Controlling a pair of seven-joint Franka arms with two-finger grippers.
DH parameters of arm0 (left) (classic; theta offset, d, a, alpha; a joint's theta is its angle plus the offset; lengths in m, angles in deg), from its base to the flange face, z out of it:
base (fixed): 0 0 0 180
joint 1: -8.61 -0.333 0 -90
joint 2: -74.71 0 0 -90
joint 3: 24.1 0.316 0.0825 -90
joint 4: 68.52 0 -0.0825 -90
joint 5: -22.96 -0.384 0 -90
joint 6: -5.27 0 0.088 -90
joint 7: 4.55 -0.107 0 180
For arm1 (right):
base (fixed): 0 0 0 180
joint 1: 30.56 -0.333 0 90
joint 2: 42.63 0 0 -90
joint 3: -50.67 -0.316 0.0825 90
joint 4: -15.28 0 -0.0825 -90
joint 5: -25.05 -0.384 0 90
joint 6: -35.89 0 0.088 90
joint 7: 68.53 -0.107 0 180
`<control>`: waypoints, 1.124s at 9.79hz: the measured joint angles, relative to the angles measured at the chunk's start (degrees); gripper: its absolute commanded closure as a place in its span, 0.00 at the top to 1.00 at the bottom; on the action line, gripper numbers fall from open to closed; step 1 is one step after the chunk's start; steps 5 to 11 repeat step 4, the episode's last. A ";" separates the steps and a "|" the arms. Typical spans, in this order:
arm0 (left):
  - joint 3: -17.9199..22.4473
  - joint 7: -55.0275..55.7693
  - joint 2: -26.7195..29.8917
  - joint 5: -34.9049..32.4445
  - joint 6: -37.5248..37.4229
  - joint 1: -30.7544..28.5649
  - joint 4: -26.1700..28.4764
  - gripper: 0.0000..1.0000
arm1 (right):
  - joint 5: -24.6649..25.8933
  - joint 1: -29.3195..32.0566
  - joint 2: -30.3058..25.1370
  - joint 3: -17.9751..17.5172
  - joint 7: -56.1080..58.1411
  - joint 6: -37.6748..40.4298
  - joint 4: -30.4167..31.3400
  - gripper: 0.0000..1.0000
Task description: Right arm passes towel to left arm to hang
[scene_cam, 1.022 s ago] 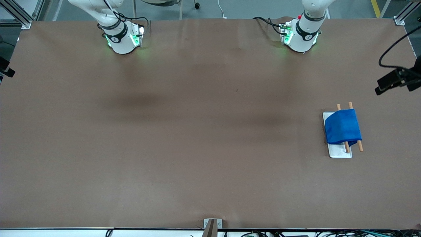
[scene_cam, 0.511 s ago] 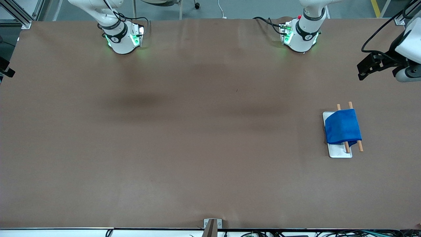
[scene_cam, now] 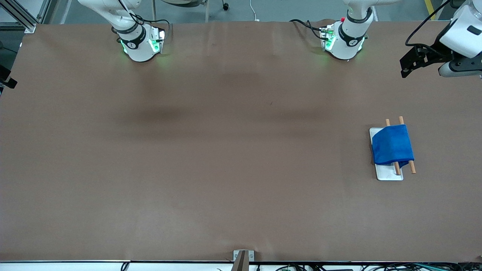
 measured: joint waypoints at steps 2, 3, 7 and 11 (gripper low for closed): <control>0.08 -0.40 0.02 0.03 0.53 0.09 -0.12 1.00 | 0.00 0.00 0.00 0.01 0.00 0.00 0.00 1.00; 0.13 -0.55 -0.06 0.04 0.67 0.09 -0.27 1.00 | 0.00 0.00 0.00 0.01 0.00 0.00 0.00 1.00; 0.19 -0.74 -0.25 0.04 0.71 0.09 -0.46 1.00 | 0.00 0.00 0.00 0.01 0.00 0.00 0.01 1.00; 0.19 -0.74 -0.25 0.04 0.71 0.09 -0.46 1.00 | 0.00 0.00 0.00 0.01 0.00 0.00 0.01 1.00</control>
